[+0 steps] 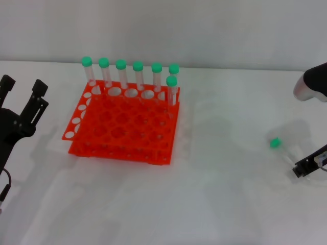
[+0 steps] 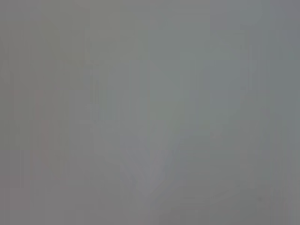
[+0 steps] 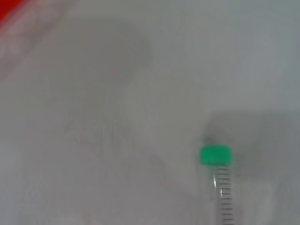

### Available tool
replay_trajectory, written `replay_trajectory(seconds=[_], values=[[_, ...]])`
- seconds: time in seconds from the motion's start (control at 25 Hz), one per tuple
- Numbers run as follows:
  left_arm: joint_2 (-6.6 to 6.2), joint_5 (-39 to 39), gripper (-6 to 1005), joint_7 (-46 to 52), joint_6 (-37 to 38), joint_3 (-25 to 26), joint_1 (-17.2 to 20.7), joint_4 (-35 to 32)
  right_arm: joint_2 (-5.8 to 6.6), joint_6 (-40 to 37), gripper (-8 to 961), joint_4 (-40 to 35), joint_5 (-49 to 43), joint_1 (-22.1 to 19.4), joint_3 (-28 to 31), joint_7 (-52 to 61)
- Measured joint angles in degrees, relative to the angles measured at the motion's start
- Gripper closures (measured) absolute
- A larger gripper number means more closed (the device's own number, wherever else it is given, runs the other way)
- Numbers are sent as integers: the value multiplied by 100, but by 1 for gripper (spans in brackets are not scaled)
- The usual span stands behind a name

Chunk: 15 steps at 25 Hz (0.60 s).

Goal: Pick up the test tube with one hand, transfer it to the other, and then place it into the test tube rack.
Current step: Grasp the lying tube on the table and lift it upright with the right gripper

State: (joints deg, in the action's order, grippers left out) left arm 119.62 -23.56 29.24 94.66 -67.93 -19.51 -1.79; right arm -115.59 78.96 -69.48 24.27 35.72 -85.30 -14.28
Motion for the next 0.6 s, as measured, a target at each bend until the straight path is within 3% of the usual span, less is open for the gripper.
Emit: replay_trajectory(seconds=[0.24, 0.6], values=[[0, 8, 212, -2, 0, 0, -3, -6, 10, 0, 743, 245, -38, 179, 10, 2], [0, 4, 212, -8, -1, 0, -18, 6, 12, 3, 750, 516, -40, 345, -11, -25]])
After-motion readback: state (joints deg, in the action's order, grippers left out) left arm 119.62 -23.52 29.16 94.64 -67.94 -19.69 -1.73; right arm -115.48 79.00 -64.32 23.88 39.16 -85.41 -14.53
